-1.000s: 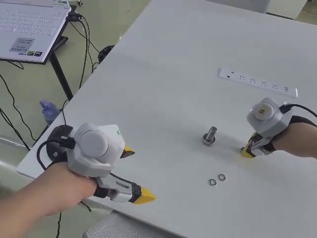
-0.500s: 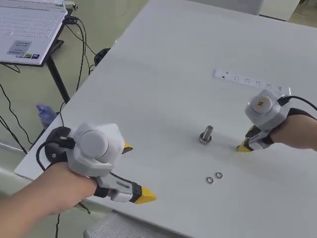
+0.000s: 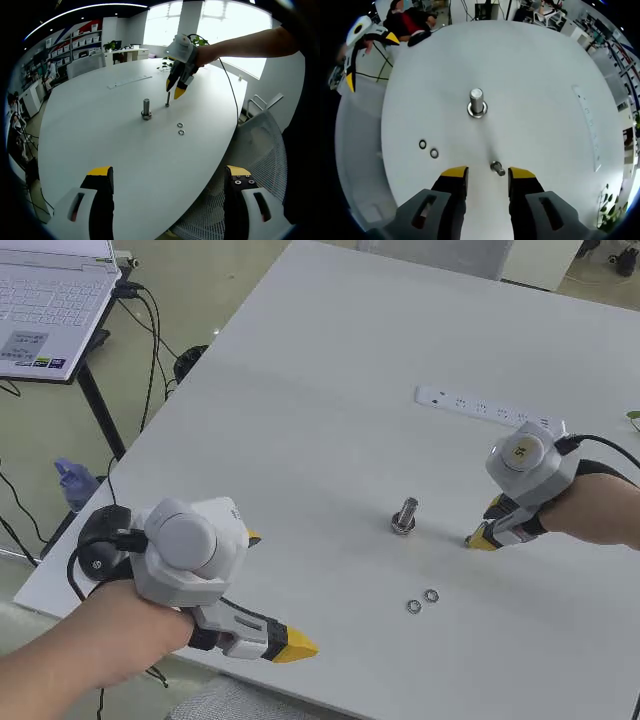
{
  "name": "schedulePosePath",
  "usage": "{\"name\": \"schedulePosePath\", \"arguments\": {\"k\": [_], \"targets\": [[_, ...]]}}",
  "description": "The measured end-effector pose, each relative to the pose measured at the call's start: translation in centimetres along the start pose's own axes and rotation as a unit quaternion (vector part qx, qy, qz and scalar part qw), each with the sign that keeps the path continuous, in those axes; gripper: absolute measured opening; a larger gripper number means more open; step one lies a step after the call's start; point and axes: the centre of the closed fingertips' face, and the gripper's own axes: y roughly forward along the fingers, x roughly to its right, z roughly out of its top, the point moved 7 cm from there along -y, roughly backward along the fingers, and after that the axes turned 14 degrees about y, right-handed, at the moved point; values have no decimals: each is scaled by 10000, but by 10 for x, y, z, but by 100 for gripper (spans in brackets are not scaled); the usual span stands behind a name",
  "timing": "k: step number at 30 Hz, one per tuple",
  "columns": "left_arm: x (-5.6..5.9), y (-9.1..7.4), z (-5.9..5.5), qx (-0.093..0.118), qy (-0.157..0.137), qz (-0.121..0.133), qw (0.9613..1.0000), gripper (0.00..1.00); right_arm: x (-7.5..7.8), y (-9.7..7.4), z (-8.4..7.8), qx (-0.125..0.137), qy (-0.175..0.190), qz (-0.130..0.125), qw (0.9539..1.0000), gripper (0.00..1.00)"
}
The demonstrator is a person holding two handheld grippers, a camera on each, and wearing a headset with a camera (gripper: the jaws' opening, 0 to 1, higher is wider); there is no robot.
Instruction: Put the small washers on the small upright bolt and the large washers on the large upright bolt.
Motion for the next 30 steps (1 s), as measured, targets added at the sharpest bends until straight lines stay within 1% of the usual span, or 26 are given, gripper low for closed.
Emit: {"name": "schedulePosePath", "arguments": {"k": [6, 11, 13, 16, 18, 20, 22, 24, 26, 27, 30], "targets": [[-1, -2, 2, -9, 120, -103, 9999, 91, -12, -11, 4, 139, 88, -7, 9999, 33], [0, -6, 0, -24, 157, -177, 9997, 89, -26, -12, 0, 141, 121, 49, 9998, 33], [-1, -7, 0, -8, 168, -185, 9997, 90, -32, -11, -3, 141, 196, 84, 9997, 33], [-2, -10, 1, 84, 162, -210, 9996, 90, -41, -8, -8, 113, 267, 115, 9995, 33], [-2, -10, 0, 60, 211, -234, 9995, 90, -48, -7, -11, 84, 284, 127, 9995, 34], [-2, -10, 0, 52, 267, -257, 9993, 90, -49, -5, -12, 126, 362, 165, 9991, 34], [-4, -11, 1, 80, 275, -273, 9992, 90, -58, -3, -13, 148, 380, 190, 9990, 33], [-4, -13, 2, 69, 315, -309, 9990, 89, -57, 1, -14, 167, 362, 206, 9990, 33], [-4, -13, 1, 42, 362, -317, 9988, 88, -61, 5, -16, 179, 399, 224, 9988, 33], [-4, -13, 1, 31, 380, -328, 9987, 88, -65, 7, -17, 194, 425, 250, 9986, 33], [-4, -14, 1, 10, 405, -347, 9986, 87, -69, 15, -19, 228, 407, 285, 9985, 33]]}}
